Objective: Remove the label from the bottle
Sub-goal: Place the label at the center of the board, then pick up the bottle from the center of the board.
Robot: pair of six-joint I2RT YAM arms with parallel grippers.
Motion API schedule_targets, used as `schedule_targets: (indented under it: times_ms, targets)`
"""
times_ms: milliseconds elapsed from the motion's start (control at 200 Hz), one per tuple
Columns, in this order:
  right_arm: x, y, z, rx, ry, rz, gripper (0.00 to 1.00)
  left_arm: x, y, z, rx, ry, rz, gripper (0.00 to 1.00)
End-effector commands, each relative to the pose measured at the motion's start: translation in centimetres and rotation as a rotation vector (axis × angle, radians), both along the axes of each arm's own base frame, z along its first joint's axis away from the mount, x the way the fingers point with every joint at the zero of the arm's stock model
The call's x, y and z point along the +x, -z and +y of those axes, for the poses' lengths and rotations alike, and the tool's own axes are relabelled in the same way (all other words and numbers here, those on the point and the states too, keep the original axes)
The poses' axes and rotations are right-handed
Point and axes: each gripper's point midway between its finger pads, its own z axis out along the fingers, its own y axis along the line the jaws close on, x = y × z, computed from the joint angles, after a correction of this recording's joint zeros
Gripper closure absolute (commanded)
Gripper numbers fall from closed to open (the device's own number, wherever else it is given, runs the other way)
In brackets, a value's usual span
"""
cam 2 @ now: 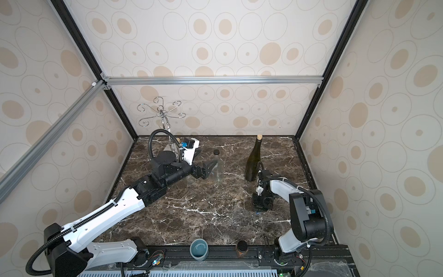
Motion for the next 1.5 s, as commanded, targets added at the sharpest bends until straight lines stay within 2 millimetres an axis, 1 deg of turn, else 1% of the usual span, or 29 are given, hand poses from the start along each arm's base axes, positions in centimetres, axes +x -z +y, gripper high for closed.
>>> schedule_targets:
  times_ms: [0, 175, 455, 760, 1121, 1231, 1331, 1401, 1491]
  targets:
    - [-0.5, 0.3, 0.3, 0.017, 0.007, 0.007, 0.76, -0.1, -2.3, 0.3, -0.053, 0.000, -0.032, 0.00]
    - [-0.6, 0.4, 0.1, 0.004, 0.007, 0.010, 0.76, -0.1, -2.3, 0.4, -0.052, -0.002, -0.031, 0.00]
    - [-0.2, -0.5, -1.2, -0.026, 0.034, -0.019, 0.65, -0.1, -2.7, 0.4, -0.052, -0.004, -0.035, 0.00]
    - [0.4, -1.2, -2.6, -0.053, 0.060, -0.072, 0.61, 0.1, -2.6, 0.5, -0.027, -0.013, -0.037, 0.00]
    - [0.2, -1.0, -2.4, -0.028, 0.066, -0.068, 0.58, 0.7, -2.3, 0.0, 0.008, 0.005, -0.016, 0.00]
    - [0.1, -1.8, -2.4, -0.027, 0.063, -0.089, 0.57, 1.1, -1.8, -0.1, 0.039, 0.004, 0.004, 0.00]
    - [0.0, -2.9, -2.4, -0.020, 0.059, -0.120, 0.54, 1.4, -1.6, -0.1, 0.056, -0.001, 0.012, 0.00]
    - [-0.1, -4.1, -2.4, -0.018, 0.055, -0.154, 0.51, 1.6, -1.5, 0.0, 0.067, -0.008, 0.019, 0.00]
    - [-0.1, -6.2, -2.0, 0.018, 0.055, -0.234, 0.46, 2.0, -1.3, 0.2, 0.089, -0.021, 0.032, 0.00]
